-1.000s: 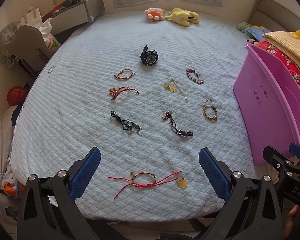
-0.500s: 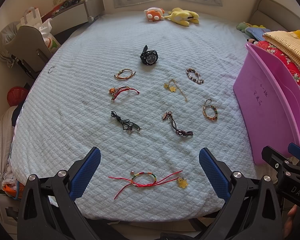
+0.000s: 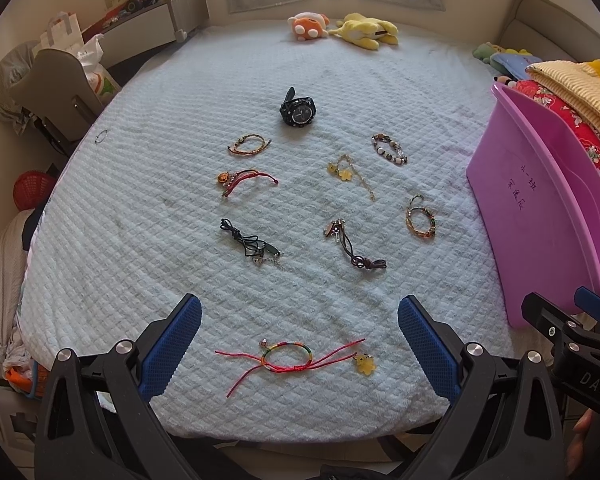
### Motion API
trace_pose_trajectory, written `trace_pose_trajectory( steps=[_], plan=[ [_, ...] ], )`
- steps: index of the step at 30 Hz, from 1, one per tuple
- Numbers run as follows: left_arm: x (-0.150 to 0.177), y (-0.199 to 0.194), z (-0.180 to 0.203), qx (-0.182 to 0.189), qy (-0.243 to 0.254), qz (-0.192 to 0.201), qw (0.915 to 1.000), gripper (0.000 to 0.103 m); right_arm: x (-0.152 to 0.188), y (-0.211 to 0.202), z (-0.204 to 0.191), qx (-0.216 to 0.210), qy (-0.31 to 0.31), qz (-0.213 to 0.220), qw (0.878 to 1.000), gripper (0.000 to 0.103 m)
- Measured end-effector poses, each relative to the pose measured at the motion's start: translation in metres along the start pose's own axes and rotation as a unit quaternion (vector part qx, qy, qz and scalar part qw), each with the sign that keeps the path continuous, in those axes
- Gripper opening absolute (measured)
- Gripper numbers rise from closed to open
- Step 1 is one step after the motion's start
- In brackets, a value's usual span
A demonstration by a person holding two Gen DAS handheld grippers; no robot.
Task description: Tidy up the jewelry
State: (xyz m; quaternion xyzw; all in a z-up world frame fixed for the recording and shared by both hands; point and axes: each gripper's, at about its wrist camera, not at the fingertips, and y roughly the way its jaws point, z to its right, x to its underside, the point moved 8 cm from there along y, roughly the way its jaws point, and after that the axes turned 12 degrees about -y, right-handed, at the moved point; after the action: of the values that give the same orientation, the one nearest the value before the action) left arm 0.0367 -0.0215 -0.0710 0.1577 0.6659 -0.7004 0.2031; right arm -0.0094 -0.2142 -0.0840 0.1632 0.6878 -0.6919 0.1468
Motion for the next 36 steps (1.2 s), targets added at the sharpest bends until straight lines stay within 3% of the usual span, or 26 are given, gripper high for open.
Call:
trace_pose_trajectory(
  steps=[25,36],
  plan=[
    [0.003,0.002,-0.004,0.001,-0.004,-0.003,1.0000,0.097,0.002,0.004,-0.003,-0.008,-0.002,0.002,1.000,0.094],
    [0.009,0.026,-0.073,-0.020,-0.048,0.001,0.9986,0.097,0.024,0.028,-0.038,-0.053,-0.038,0.015,0.998,0.094]
  ],
)
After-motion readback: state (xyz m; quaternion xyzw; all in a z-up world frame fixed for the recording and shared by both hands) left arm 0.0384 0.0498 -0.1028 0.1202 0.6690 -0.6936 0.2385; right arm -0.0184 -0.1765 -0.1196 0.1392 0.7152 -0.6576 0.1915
